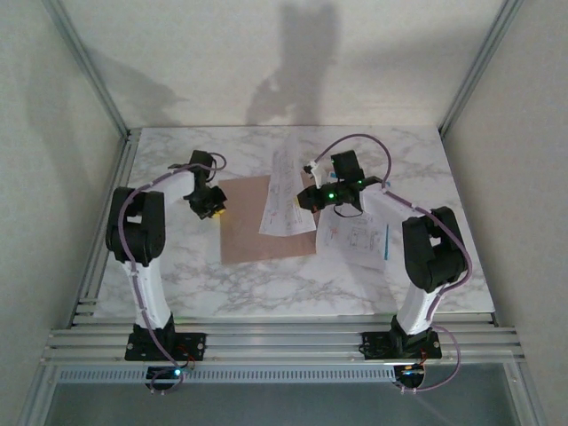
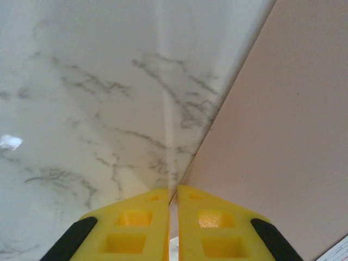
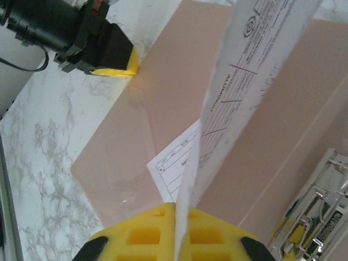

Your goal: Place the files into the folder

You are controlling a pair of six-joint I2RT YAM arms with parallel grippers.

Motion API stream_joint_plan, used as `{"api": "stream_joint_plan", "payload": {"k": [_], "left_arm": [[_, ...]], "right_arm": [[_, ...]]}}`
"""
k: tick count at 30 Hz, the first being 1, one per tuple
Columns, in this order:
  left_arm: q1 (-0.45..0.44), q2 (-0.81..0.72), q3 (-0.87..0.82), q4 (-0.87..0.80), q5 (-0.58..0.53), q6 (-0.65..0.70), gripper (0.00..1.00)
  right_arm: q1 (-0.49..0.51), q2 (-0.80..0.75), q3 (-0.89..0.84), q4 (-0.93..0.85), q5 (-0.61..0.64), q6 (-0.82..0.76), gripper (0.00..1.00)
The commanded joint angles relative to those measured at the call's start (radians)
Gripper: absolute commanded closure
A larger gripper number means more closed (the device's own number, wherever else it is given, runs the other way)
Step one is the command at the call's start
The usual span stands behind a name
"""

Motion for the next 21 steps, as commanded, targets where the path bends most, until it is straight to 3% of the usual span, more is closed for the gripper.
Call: {"api": "stream_joint_plan", "payload": {"k": [1,14,21], "left_arm": [[-0.047,0.104,0.060,0.301,0.070,0.024,0.89],[-0.057,0.151,0.121,0.258,0.062,0.046,0.89],[-0.064,0.165,0.137,0.247,0.058,0.052,0.89]], "right_arm": [[-0.005,0.007,0.016,-0.028,-0.051,-0.049,1.00],[-0.054,-0.141,-0.155,-0.024,-0.043,-0.092,1.00],[-0.059,-0.147,-0.221,0.049,-0.066,-0.041,1.00]]}}
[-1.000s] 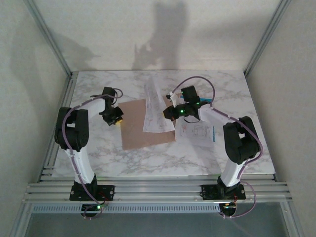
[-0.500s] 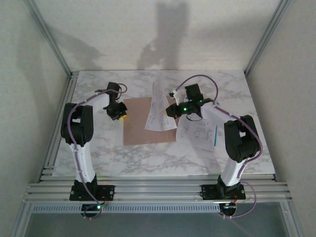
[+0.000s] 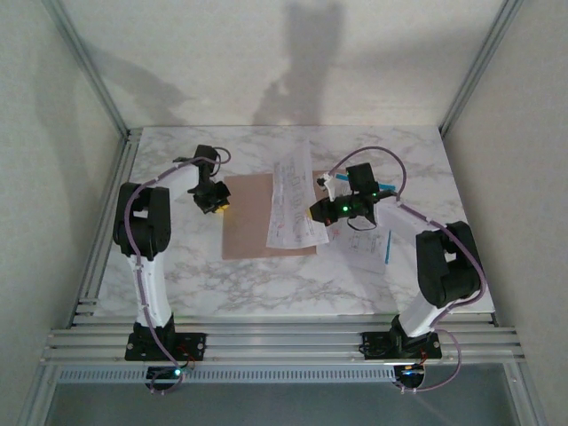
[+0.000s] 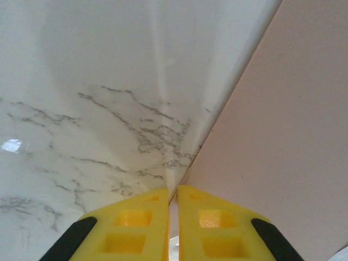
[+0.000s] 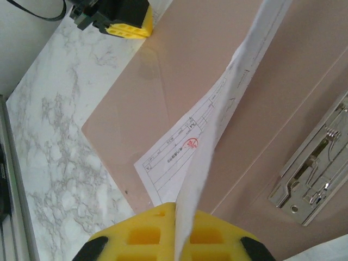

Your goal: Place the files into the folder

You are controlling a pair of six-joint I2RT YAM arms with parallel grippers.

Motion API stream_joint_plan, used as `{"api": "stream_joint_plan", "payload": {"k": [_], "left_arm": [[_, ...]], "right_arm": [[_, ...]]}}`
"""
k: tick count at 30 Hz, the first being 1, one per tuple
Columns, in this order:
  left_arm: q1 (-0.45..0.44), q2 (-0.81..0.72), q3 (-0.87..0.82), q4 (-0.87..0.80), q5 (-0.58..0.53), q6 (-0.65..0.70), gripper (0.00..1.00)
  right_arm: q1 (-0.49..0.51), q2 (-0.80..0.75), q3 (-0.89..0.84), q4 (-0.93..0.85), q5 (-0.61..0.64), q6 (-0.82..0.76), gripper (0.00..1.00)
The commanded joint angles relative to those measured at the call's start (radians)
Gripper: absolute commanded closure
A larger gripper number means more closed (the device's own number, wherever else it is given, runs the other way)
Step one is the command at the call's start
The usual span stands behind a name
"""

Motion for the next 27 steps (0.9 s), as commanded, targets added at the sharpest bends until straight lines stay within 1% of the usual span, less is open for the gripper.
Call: {"api": "stream_joint_plan", "payload": {"k": [1,7,14,18,27], "left_arm": [[-0.052,0.093,0.022,0.305,0.050,0.026,0.89],[-0.055,0.078,0.011,0.300,0.044,0.028,0.89],[-0.055,0.037,-0.004,0.288,0.030,0.028,0.85],[-0.055,0.037,-0.006,0.283,0.030,0.028,0.85],[-0.054,0.031,-0.031,0.296,0.026,0.016,0.86]], "right_arm": [[-0.003,-0.002,-0.034,0.065,-0.030,0.029,1.00],[-0.002,0.073,-0.012,0.136,-0.078,0.084,1.00],[0.006,0.169,0.056,0.125,-0.114,0.089,1.00],[0.025,0.198,0.074,0.126,-0.118,0.089,1.00],[0.047,0.242,0.098,0.190,-0.128,0.149,1.00]]}}
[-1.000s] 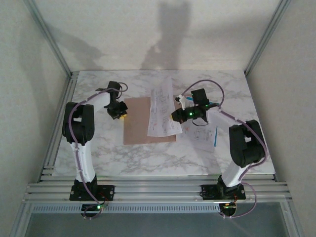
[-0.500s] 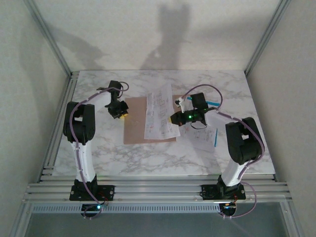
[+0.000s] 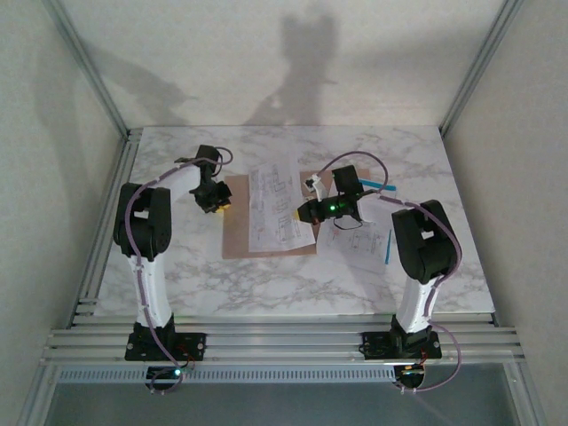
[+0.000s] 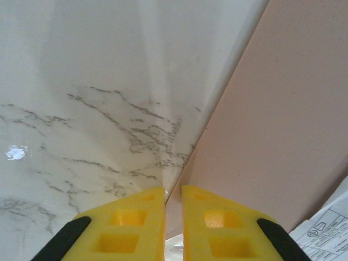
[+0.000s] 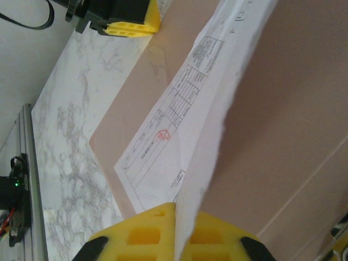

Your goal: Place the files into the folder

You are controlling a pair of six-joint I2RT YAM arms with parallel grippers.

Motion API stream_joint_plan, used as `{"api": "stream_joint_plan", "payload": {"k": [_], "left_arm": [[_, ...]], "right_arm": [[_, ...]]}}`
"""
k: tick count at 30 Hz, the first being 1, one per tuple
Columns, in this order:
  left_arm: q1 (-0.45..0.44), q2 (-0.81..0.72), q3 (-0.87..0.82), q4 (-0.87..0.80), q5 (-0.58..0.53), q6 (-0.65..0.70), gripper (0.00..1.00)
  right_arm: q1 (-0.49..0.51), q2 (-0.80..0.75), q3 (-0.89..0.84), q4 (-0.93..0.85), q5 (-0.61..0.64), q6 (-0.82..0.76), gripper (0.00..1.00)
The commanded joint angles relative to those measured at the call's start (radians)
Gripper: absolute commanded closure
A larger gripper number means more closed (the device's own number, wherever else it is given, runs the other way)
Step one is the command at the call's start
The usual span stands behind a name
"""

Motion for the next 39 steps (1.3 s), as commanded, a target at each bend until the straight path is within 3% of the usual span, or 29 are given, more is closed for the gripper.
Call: {"api": "stream_joint_plan", "payload": {"k": [1,20,30,39], "left_arm": [[-0.044,0.039,-0.020,0.276,0.044,0.005,0.87],[-0.021,-0.023,-0.108,0.313,0.039,-0.030,0.96],[-0.015,-0.214,-0.186,0.237,-0.059,-0.110,0.97],[-0.015,-0.301,-0.421,0.320,0.059,-0.133,0.97]], "right_arm": [[0.011,0.025,0.039,0.028,-0.028,0.025,1.00],[0.080,0.139,0.089,0.093,0.007,0.157,1.00],[0.072,0.096,0.026,0.118,0.070,0.213,1.00],[0.041,0.049,-0.085,0.259,0.125,0.345,1.00]]}}
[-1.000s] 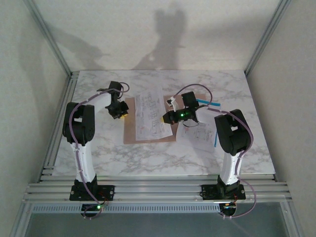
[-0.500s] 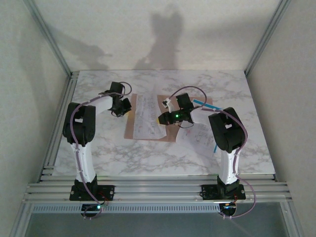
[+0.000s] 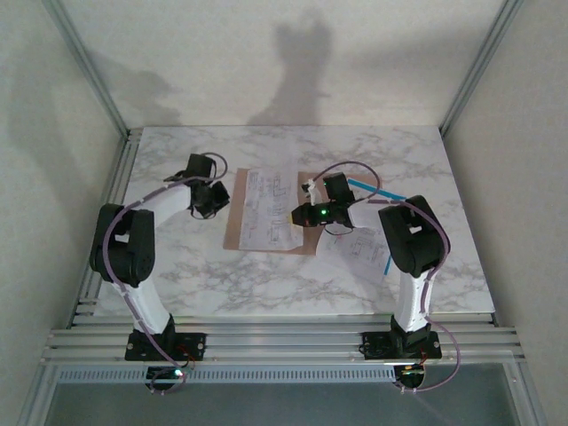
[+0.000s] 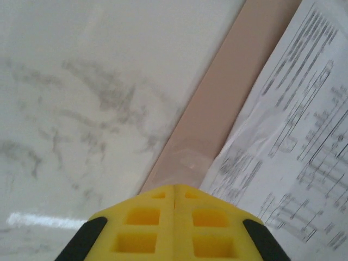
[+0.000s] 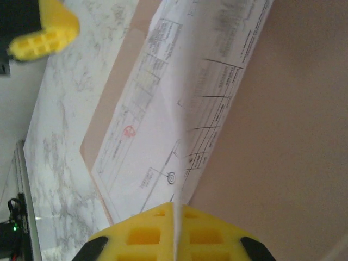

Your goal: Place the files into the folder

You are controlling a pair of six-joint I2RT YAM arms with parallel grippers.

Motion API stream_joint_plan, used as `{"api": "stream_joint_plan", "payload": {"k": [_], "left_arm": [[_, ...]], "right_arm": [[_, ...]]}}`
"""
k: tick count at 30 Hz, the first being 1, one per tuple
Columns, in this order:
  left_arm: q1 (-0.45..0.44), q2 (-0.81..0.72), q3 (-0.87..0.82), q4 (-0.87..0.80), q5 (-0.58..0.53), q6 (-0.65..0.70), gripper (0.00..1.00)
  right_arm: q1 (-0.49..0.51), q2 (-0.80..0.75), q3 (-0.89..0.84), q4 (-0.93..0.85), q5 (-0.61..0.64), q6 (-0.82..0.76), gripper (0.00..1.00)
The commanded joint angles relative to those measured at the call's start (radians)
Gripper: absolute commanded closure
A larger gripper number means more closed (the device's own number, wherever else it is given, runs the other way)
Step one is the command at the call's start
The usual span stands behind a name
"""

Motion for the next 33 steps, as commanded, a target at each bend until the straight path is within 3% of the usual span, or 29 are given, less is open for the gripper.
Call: {"api": "stream_joint_plan", "payload": {"k": [1,20,33], "left_arm": [[0.000,-0.022,-0.082,0.031,0.049,-0.026,0.97],[-0.051,-0.144,-0.337,0.151,0.121,-0.111,0.98],[-0.047,-0.149,-0.299,0.109,0.076,-0.082,0.98]], "right_arm": [[-0.003,-0.023,-0.031,0.065,0.028,0.072,1.00],[0.028,-0.077,-0.070,0.056,0.203,0.300,1.00],[0.044,-0.031,0.004,-0.101,0.006,0.066,1.00]]}}
